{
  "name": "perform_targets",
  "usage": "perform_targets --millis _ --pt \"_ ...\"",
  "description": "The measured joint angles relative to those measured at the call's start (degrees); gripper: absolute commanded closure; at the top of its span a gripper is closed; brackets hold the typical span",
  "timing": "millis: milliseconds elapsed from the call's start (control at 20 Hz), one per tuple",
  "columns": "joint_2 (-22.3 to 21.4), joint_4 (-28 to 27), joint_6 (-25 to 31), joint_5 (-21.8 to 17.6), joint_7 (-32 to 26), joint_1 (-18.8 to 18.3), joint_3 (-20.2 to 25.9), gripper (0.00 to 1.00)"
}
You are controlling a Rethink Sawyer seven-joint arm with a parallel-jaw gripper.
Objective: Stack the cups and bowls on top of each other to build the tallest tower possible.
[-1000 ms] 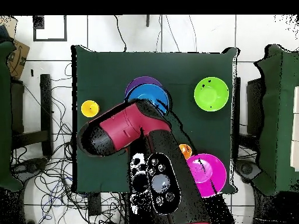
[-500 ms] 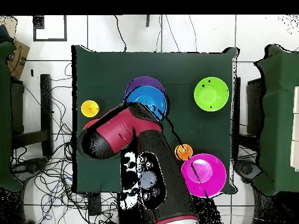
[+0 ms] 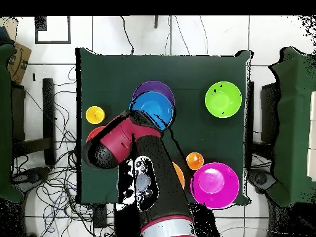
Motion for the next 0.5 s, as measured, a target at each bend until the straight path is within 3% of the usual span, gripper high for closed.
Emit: perform_targets --millis 500 --pt "3.83 -1.5 -3.49 -0.46 0.22 3.75 -5.53 1.0"
